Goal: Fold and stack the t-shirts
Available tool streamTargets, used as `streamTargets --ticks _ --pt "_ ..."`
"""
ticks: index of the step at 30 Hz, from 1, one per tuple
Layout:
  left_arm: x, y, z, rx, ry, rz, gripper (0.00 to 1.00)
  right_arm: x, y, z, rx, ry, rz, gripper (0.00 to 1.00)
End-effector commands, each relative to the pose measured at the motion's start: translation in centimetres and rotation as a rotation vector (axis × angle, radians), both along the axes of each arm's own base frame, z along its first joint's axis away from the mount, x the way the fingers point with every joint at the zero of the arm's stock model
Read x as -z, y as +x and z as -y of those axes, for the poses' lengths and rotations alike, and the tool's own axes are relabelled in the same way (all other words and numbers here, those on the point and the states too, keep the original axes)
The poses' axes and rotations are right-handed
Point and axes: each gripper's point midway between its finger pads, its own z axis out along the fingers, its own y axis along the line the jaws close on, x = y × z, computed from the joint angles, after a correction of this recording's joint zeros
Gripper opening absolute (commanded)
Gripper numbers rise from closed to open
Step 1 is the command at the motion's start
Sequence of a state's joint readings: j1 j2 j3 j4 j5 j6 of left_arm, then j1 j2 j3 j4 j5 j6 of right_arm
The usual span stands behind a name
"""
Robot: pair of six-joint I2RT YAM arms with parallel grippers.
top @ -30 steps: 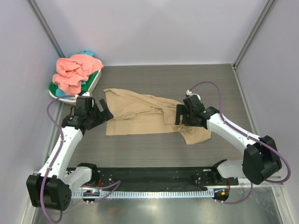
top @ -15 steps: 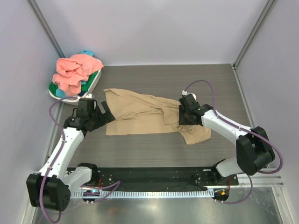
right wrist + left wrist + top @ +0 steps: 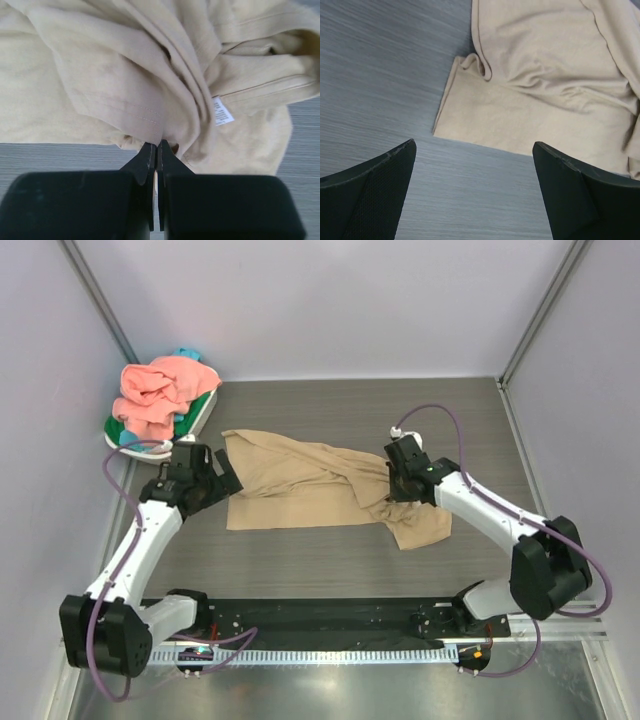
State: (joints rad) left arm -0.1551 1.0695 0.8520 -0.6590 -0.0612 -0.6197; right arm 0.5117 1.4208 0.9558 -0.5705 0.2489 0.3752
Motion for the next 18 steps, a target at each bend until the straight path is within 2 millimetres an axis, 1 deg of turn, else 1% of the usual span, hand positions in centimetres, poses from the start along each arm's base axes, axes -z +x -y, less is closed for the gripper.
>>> streamTargets --ticks 1,2,3,4,5,7,8,10,11,12,14,15,16,18 --pt "-3.5 4.0 -1.1 -0.053 0.062 0.116 1.0 -7.0 1.5 0.8 0.016 -0.003 0.181 0.01" --pt "-2.5 5.0 -1.1 -0.059 0.074 0.084 1.0 -7.9 1.4 1.1 0.014 -0.009 0.199 0.01" --pt "-2.7 6.1 -1.1 -0.063 0.073 0.097 0.99 -8.8 1.4 1.5 0.021 -0.016 0.213 0.01" --pt "-3.5 7.7 -1.0 -0.06 0.078 0.116 0.97 -9.9 1.2 1.9 0.031 -0.017 0.244 0.01" --pt "-1.7 8.9 -1.1 -0.062 0.09 0.07 0.93 -10.5 1.0 2.2 0.028 -0.025 0.253 0.01" --pt "-0.8 11.5 -0.9 -0.057 0.09 0.067 0.91 -11.2 0.8 2.7 0.036 -0.031 0.272 0.01" --pt "0.5 13.5 -1.0 -0.06 0.091 0.031 0.89 -11.7 0.6 2.9 0.033 -0.028 0.285 0.01" --pt "1.3 15.5 -1.1 -0.063 0.078 0.018 0.86 -11.8 0.4 3.0 0.032 -0.02 0.288 0.01" --pt "0.7 17.3 -1.5 -0.076 0.074 0.04 0.84 -11.8 0.3 2.8 0.024 -0.006 0.285 0.01" --pt "2.6 18.3 -1.6 -0.078 0.075 0.002 0.83 -11.8 0.2 2.6 0.02 0.006 0.283 0.01" --pt "3.5 19.9 -2.1 -0.09 0.069 -0.014 0.8 -11.7 0.2 2.2 0.007 0.025 0.274 0.01" --pt "2.9 21.0 -2.1 -0.092 0.068 -0.005 0.8 -11.7 0.1 2.1 0.001 0.027 0.27 0.01" --pt "4.7 21.3 -2.4 -0.102 0.083 -0.041 0.79 -11.7 0.2 2.1 0.0 0.026 0.271 0.01" --pt "5.0 22.2 -2.9 -0.118 0.093 -0.043 0.79 -11.8 0.2 1.8 -0.01 0.037 0.269 0.01"
